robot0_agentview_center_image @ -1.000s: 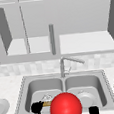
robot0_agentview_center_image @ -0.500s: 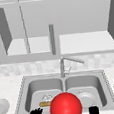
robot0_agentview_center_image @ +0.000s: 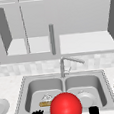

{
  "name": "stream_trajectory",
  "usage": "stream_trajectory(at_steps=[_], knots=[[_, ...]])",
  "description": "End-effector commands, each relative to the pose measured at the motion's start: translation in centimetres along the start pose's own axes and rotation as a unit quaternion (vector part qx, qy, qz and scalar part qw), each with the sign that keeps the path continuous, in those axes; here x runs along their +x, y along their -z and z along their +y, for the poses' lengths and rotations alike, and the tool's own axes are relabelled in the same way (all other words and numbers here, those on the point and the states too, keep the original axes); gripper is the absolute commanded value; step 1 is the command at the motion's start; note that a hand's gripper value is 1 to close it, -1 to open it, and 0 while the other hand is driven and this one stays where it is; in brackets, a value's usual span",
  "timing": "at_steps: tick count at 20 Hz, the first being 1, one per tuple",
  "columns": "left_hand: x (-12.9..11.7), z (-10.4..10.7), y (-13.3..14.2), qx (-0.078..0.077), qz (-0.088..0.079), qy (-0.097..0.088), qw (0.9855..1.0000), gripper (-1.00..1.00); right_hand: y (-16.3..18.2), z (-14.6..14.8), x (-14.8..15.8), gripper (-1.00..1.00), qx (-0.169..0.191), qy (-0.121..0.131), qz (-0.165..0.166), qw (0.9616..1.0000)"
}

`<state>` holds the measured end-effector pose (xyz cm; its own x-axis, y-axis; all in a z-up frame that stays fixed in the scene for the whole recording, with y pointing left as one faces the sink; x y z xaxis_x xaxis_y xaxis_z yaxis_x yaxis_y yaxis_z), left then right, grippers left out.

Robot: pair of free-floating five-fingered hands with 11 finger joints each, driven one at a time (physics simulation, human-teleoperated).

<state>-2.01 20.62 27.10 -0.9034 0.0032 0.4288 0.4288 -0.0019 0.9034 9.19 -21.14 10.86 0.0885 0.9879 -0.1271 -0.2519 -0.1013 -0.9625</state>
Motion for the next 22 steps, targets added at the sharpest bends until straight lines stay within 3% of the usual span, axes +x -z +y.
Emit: stream_trajectory(at_steps=[1,16,17,18,22], knots=[[0.0,0.0,0.1,0.0,0.0,0.0,1.0,-1.0,0.0,0.0,0.0,0.0,0.0,0.0,0.0,1.0],[0.0,0.4,1.2,0.0,0.0,-0.001,1.0,-1.0,0.0,0.0,0.0,0.0,0.0,0.0,0.0,1.0],[0.0,0.4,1.2,0.0,0.0,-0.001,1.0,0.0,0.0,0.0,0.0,-1.0,0.0,0.0,0.0,1.0],[0.0,0.4,1.2,-0.005,-0.003,0.002,1.0,0.0,0.1,0.0,-0.2,-1.0,0.002,0.003,0.001,1.0],[0.0,0.4,1.2,-0.002,-0.001,0.01,0.9999,0.0,1.1,-0.8,-1.1,-1.0,0.014,0.002,-0.001,0.9999]])
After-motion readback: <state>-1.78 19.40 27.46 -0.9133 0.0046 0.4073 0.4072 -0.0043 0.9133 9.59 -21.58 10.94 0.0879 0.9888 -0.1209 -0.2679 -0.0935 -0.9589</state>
